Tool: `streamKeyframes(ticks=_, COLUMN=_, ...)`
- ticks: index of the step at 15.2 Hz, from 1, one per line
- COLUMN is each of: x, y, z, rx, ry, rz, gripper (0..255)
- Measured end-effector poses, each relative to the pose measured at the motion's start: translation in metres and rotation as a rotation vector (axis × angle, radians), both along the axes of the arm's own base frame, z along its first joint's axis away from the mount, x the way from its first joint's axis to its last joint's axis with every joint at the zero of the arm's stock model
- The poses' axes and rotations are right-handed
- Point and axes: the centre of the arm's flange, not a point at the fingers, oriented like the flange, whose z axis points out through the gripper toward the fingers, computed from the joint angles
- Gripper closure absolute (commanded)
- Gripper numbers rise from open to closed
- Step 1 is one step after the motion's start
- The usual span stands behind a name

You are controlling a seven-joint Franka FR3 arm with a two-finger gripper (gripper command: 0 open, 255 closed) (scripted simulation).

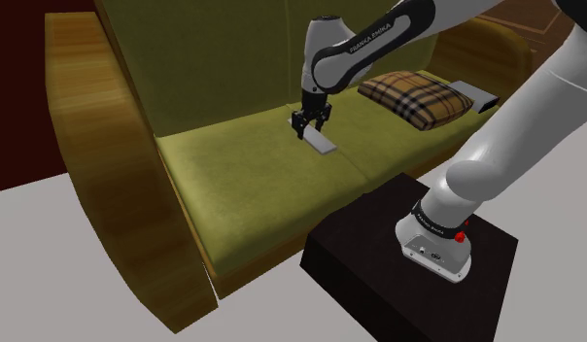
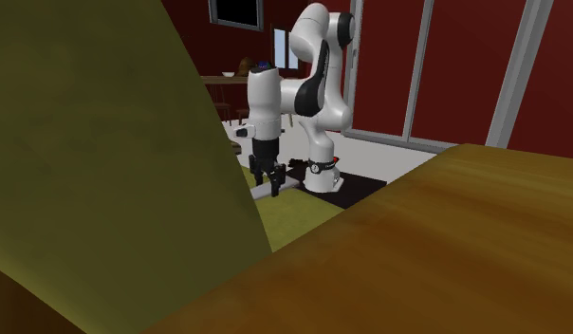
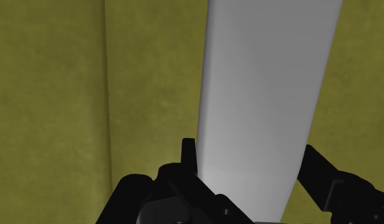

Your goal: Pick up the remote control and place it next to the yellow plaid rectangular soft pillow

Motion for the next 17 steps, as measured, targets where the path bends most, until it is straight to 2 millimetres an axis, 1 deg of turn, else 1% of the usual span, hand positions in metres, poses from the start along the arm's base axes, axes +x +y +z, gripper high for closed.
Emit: streamKeyframes(ticks=17, x=0.001, y=-0.001, z=0.091, rx=0.000, ry=0.000, rz=0.000, gripper=255)
